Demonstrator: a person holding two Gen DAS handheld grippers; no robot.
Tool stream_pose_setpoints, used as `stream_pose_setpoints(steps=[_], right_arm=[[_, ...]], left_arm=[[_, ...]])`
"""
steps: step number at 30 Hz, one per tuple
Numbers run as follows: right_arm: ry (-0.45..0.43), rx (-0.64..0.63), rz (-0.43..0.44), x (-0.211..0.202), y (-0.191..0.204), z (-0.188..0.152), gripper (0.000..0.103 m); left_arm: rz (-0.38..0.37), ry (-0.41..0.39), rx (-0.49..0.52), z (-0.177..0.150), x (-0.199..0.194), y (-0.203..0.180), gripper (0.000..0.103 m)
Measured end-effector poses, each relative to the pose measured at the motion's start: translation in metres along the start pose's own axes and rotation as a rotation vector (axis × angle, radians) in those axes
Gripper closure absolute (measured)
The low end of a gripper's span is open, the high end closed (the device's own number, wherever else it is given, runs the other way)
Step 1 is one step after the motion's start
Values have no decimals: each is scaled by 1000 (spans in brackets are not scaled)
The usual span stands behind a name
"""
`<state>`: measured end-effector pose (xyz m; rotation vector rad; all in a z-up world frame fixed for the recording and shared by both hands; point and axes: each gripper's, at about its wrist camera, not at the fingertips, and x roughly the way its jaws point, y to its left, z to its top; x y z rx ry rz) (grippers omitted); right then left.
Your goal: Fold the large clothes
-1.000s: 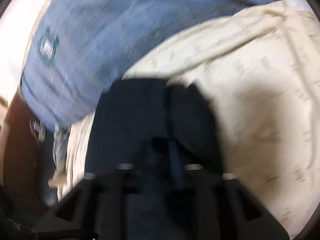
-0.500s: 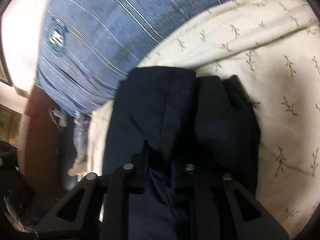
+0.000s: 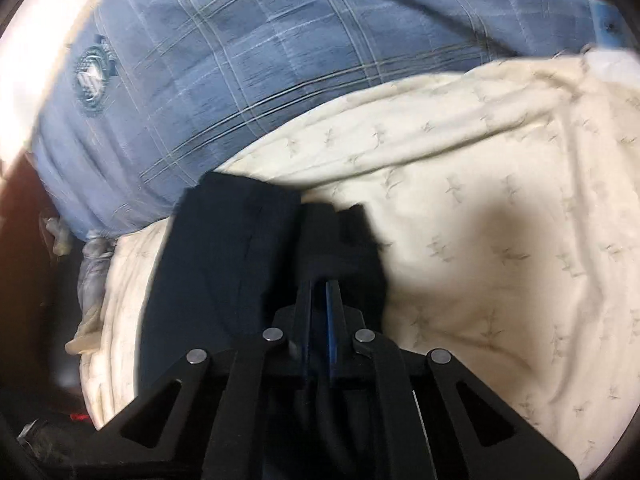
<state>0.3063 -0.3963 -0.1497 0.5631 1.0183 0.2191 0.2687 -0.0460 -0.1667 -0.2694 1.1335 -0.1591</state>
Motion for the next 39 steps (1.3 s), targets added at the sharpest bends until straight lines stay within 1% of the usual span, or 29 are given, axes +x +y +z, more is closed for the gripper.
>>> stream_pose_setpoints(steps=[1,2,3,4,5,7,10,13,15,16,17,19,20,22,24,25,26,27,28,29,30,32,34,35,37,38,39], right_arm=[[2,5,35,-1,3,0,90],[-1,-6,45,-2,7,0,83],[3,-21,26,1,14,1,75],[29,-36,-21,7,19,5,48],[46,-35,-24,13,21,7,28],[46,-16,30,18,26,8,29],[-29,-6,34,3,29,9,30],[-20,33,85,-5,24,9,29],[-53,59,67,-10,18,10,29],[-51,81,74,-8,14,11,29],[-31,93,91,-4,13,12,29],[29,100,106,8,16,13,29],[54,88,104,16,19,12,29],[90,67,96,29,25,10,29],[121,52,93,44,29,6,29],[141,27,104,53,32,3,29],[150,2,107,58,34,2,29],[141,-34,104,61,38,-1,32],[139,-49,102,63,38,-2,46],[155,-44,118,66,38,-3,76],[171,-34,141,68,37,-4,88],[120,-95,83,60,41,-6,94],[39,-175,-3,42,51,-10,96],[12,-210,-45,35,57,-12,96],[-50,-296,-154,19,68,-16,96],[-74,-323,-195,13,70,-19,96],[-79,-312,-226,11,65,-20,96]], left_arm=[[-3,7,-9,0,2,2,29],[-6,13,-15,0,3,3,29],[-10,19,-22,0,5,3,29],[-12,22,-25,0,6,4,29],[-12,22,-26,0,5,5,29],[-10,14,-25,0,3,6,29],[-8,10,-35,1,1,10,27],[-16,19,-44,2,3,13,27],[-24,29,-47,0,5,13,27],[-30,30,-47,0,5,13,27],[-38,25,-48,2,4,12,27],[-67,-7,-44,9,-2,9,27],[-75,-26,-41,14,-4,7,26],[-103,-63,-23,36,-8,0,24],[-129,-117,3,67,-13,-7,21],[-129,-135,26,84,-12,-13,18],[-122,-141,47,98,-11,-18,17],[-117,-141,62,114,-8,-23,17],[-125,-136,65,127,-5,-27,18],[-133,-137,61,136,-2,-30,18],[-137,-141,58,141,1,-33,18],[-145,-139,55,149,3,-37,17],[-144,-130,61,148,7,-41,17],[-137,-117,65,146,11,-42,17],[-129,-91,67,143,19,-43,17],[-127,-81,67,139,22,-41,17],[-122,-74,65,136,25,-39,17]])
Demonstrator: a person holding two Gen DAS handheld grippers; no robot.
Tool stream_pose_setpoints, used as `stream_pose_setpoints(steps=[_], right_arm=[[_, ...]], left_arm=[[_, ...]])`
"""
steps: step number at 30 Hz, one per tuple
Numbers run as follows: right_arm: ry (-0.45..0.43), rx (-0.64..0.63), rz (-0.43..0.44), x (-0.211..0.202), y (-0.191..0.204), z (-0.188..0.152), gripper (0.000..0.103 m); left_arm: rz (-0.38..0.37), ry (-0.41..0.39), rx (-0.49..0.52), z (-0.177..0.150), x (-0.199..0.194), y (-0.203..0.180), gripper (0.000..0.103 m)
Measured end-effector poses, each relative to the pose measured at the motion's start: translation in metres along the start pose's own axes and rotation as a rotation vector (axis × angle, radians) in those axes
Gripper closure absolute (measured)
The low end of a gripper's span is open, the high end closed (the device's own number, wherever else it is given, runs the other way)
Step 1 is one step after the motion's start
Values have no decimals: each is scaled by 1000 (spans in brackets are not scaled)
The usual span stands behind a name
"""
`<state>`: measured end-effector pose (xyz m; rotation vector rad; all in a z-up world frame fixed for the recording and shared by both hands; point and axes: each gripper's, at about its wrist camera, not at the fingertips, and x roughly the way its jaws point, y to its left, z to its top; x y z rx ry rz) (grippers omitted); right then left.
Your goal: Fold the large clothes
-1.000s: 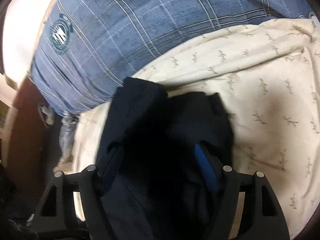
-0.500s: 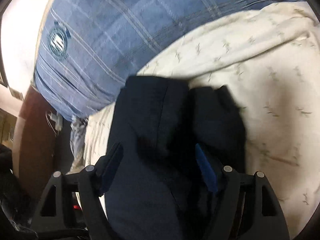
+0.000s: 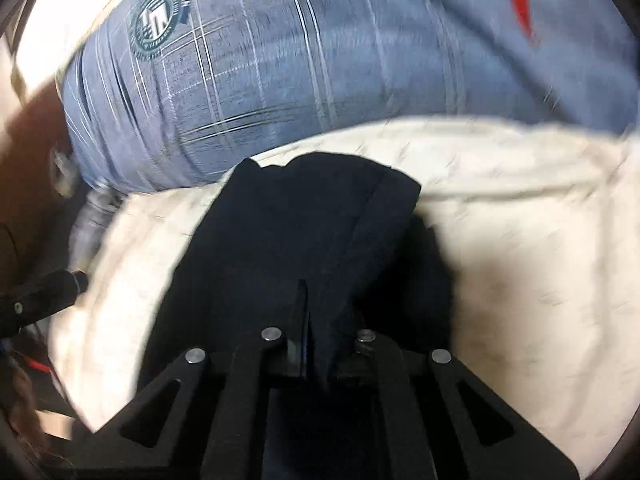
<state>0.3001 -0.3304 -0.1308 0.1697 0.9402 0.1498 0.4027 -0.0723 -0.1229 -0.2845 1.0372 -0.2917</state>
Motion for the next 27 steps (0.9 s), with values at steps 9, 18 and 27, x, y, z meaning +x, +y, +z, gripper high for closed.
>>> stream_pose_setpoints(steps=[9,18,27], right_arm=[[62,95,-25,22,-27,-11,51],[-58,176,198,-23,-14,23,34],[114,430,141,35,-60,-7,103]], left_arm=[[27,79,0,-36,11,10,17],[56,152,0,-77,17,15,17],[83,157,-31,-95,-2,29,15]])
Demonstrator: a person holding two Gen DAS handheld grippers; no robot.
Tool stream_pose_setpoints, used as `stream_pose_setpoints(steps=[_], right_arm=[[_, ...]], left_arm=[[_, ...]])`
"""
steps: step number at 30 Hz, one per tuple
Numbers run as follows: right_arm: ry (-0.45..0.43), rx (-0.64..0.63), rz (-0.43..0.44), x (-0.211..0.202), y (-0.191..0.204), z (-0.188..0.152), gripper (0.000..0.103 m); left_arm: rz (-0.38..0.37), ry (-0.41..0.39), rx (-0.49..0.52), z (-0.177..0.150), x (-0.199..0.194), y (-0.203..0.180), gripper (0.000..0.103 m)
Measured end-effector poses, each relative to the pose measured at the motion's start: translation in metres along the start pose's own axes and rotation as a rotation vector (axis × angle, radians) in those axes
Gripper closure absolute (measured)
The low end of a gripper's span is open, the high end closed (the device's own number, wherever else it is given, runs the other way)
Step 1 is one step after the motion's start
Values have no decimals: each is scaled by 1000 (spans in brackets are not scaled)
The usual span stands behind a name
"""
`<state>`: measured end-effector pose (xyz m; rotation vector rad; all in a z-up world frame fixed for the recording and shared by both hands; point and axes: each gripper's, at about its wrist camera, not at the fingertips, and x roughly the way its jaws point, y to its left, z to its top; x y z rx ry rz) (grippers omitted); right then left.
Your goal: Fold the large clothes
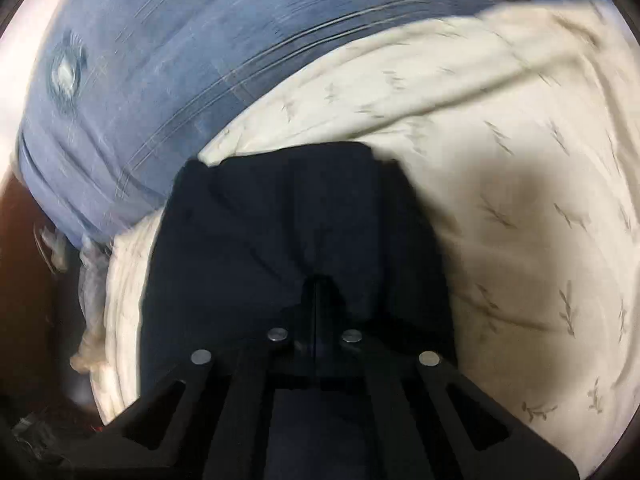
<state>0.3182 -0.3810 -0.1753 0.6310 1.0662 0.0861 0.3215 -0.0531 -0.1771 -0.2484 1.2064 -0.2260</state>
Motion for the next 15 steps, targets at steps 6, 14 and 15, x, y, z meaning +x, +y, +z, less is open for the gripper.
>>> stream_pose_setpoints(steps=[6,14,15], right_arm=[[-86,-165,-51,-60,38,-49,71],[-106,-234,-326,-54,18,-99,45],[-118,-219,-325,-62,18,-99,45]], left_arm=[[41,-25,-11,-7,-12,0,15],[157,-112,35,-31,-51,0,15],[167,-124,45,-34,-57,-1,15]])
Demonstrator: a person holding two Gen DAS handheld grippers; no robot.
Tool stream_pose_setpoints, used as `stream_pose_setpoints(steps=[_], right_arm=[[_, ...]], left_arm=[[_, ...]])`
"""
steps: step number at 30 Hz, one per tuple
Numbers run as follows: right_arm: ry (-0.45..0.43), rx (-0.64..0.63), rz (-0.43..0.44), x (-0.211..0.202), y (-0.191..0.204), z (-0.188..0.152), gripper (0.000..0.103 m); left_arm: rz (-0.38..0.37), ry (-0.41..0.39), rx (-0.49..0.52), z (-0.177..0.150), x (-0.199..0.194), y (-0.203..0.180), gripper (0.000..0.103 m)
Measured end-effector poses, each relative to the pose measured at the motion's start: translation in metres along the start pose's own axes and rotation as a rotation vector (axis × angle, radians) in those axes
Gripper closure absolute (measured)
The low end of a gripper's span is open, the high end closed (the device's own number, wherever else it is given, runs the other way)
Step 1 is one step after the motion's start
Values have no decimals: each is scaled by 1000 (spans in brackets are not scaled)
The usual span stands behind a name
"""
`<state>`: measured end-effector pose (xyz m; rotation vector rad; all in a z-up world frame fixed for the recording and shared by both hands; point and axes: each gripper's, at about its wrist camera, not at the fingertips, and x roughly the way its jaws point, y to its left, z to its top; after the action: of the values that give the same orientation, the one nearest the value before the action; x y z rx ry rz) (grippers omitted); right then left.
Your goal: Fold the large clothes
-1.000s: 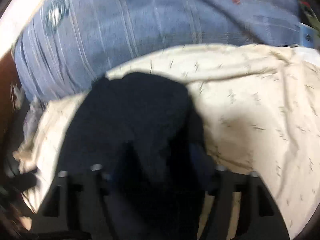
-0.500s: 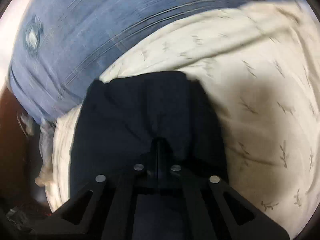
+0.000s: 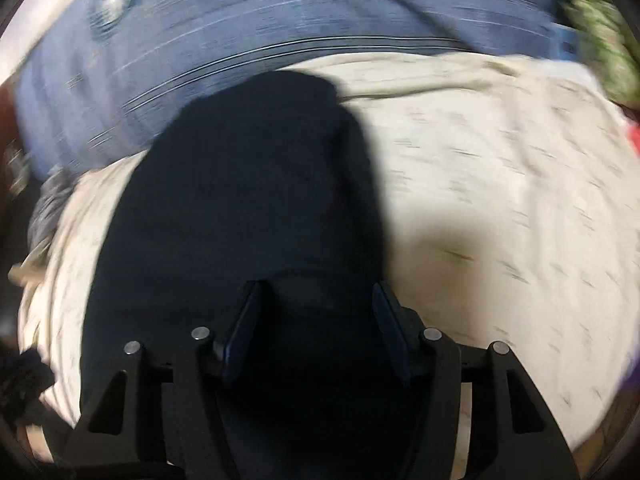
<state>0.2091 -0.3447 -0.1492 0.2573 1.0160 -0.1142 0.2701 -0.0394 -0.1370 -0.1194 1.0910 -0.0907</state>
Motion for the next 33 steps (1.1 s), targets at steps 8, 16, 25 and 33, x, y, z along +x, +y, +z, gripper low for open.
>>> stream_pose_setpoints(steps=[8,16,25,33], right_arm=[[-64,27,38,-81,23,-31,36],[-101,58,15,-147,45,-76,26],[-150,5,-72,-186,66,-104,23],[-135,-43,-97,-189,81,-115,23]], left_arm=[[-50,-102,42,-8,-59,-13,12],[-21,-207,69,-23,-124,-15,4],[33,-235,78,-54,-154,-11,1],[12,-183,36,-69,-146,-6,1]])
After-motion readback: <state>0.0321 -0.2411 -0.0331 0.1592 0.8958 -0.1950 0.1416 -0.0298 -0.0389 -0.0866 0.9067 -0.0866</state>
